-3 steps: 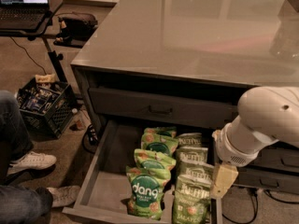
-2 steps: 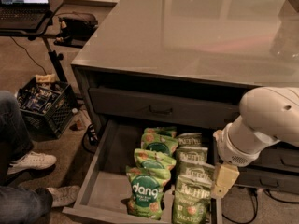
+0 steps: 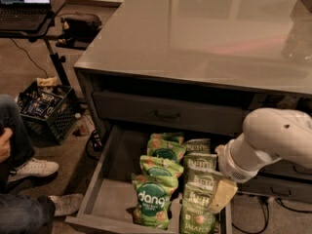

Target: Pick green jalapeno chip bag from middle drawer and place on counter

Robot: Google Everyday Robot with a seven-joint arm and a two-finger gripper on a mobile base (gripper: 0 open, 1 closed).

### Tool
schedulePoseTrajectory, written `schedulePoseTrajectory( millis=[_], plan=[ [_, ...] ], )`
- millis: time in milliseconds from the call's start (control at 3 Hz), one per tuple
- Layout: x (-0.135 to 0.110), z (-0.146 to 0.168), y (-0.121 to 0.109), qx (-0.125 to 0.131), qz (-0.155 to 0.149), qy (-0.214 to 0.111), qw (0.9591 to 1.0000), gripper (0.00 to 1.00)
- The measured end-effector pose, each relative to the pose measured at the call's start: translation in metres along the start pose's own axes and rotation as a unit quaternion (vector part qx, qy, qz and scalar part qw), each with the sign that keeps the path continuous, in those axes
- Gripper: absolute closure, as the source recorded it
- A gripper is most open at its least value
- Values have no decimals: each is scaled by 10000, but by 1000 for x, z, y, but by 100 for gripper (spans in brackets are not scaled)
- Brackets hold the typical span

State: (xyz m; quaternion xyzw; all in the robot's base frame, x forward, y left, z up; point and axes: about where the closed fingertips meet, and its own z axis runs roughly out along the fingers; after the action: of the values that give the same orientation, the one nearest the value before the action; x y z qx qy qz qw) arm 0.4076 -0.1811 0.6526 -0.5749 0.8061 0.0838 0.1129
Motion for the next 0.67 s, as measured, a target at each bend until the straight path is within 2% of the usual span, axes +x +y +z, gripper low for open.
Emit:
schedulePoseTrajectory(
  millis=[333,667],
  plan=[
    [3,45,-1,-262,273,-182,9991,0],
    [9,81,0,-520,507,-226,9971,9]
  ],
)
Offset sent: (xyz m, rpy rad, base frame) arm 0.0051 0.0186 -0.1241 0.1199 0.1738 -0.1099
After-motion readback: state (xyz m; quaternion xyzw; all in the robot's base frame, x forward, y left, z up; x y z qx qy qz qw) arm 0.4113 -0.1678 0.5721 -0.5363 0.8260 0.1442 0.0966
